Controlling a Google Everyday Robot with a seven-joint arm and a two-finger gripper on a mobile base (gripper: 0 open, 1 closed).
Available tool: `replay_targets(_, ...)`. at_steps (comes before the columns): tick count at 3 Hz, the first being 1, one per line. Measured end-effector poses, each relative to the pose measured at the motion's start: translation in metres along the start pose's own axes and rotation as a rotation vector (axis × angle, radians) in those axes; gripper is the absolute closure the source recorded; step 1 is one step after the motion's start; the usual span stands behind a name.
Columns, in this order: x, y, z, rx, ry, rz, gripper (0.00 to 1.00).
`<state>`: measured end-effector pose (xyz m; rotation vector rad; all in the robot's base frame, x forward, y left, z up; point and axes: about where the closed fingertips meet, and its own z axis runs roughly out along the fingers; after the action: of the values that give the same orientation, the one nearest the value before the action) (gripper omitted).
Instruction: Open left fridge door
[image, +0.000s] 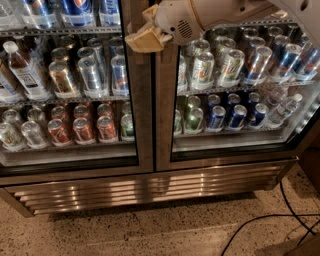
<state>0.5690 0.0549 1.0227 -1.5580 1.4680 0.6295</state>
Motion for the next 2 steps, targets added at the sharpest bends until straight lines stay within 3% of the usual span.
replay_targets(2, -0.0006, 0.0005, 0.0002, -0.021, -0.018, 0.002, 1.0)
